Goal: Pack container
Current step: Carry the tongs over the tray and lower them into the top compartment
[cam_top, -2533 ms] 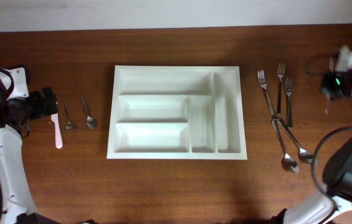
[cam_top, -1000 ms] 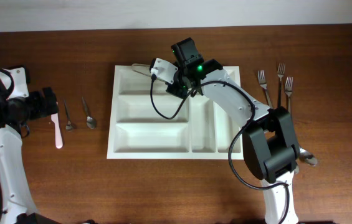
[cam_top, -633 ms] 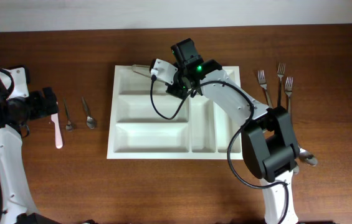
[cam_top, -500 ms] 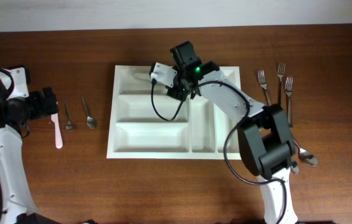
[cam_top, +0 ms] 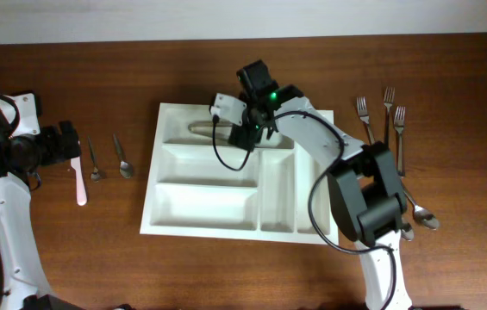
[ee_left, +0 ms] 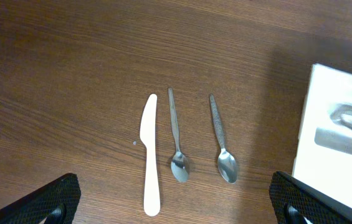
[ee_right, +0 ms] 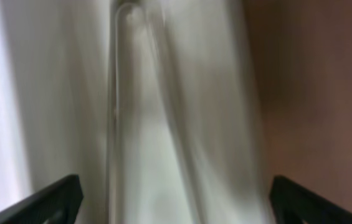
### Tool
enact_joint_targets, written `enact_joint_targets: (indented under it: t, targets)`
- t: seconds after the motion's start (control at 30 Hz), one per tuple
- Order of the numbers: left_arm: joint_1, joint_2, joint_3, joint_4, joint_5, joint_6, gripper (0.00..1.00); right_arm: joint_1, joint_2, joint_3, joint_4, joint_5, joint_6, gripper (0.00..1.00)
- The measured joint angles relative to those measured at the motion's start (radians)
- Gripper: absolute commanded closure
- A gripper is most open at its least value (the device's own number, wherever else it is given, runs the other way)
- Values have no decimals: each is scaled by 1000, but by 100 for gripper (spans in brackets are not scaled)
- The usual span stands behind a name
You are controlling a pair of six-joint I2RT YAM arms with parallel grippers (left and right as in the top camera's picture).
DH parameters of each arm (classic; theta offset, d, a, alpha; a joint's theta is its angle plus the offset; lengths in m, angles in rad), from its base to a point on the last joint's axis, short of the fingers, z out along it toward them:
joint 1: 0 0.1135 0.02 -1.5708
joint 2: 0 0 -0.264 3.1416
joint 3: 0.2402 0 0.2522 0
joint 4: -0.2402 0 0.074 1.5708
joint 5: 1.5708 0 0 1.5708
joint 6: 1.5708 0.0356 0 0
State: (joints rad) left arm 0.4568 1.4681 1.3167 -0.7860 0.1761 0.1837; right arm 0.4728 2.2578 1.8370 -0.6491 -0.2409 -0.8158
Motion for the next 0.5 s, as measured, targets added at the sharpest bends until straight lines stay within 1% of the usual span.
enact_joint_targets:
  t: [0.1,0.27,0.33,0.5]
  targets:
    - [0,0,0,0,0,0,1,0,-37,33,-17,-1,40,1]
    - [0,0,0,0,0,0,1,0,-81,115,-66,-1,152,1]
    - [0,0,0,0,0,0,1,-3,-116,143,-124,-1,191,1]
    - [0,0,0,0,0,0,1,-45,-216,193,-330,-10,322,1]
